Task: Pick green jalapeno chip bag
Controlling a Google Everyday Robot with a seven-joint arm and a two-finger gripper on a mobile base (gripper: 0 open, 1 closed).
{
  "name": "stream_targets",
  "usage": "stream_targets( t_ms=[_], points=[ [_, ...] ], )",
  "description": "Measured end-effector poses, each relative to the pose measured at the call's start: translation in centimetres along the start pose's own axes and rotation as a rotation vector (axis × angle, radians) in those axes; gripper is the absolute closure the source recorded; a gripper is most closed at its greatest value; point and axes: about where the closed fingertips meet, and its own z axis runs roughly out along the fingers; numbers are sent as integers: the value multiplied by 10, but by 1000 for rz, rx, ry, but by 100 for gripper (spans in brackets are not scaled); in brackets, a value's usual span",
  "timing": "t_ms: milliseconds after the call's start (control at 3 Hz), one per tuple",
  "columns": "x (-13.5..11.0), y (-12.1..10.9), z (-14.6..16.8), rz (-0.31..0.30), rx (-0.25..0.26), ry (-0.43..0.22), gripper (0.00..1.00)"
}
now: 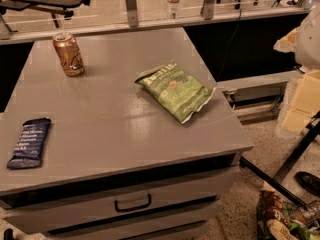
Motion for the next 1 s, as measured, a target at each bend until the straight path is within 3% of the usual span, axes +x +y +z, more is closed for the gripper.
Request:
stream_targets(
  t_ms=[333,1000],
  points=[
    [-1,-1,-1,-4,5,-6,0],
    [-91,-31,15,-228,23,-110,0]
  ],
)
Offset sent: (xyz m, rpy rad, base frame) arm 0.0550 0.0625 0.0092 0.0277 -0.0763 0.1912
